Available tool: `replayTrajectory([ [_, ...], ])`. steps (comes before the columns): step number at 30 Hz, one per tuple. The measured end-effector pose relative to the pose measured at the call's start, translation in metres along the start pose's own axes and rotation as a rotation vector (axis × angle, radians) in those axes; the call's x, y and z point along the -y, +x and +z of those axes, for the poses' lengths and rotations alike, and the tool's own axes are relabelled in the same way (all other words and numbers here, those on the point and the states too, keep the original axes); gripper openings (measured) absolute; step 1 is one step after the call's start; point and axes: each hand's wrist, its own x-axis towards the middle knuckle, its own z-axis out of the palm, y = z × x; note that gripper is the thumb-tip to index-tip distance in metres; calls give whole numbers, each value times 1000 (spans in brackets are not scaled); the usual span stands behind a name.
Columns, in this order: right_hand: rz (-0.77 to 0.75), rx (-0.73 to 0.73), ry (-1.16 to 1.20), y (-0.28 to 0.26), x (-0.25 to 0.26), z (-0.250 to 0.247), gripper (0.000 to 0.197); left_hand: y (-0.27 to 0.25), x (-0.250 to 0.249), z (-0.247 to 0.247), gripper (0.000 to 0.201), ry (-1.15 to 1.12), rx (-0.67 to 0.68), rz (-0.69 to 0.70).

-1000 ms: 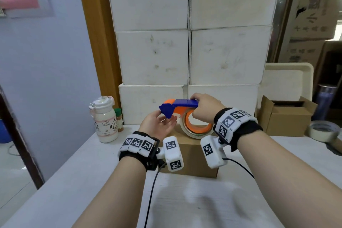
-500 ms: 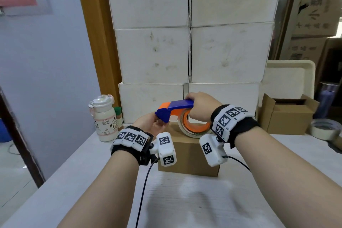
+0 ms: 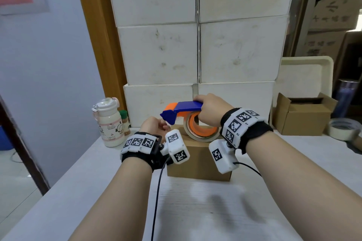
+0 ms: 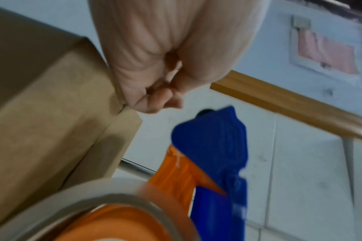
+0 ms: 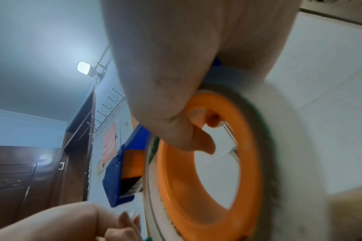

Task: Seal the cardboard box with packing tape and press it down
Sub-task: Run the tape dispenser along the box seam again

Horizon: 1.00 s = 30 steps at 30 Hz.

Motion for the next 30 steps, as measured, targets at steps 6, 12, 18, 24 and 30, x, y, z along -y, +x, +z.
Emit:
replayTrajectory([
  [6,-5,3,14,-4,-1,-3,47,6,0,-3,30,22,-53,41],
  [12,-32,46,-114,-1,9,-11,41,15,4,-22,36,425,-73,99],
  [18,-55,109,-225,-2,16,-19,39,17,21,-31,34,473,-35,75],
  [24,-104,97,-268,-11,11,-34,38,17,24,-27,31,416,19,139],
  [30,-104,105,-246,-24,1,-30,44,15,12,-19,31,290,41,131],
])
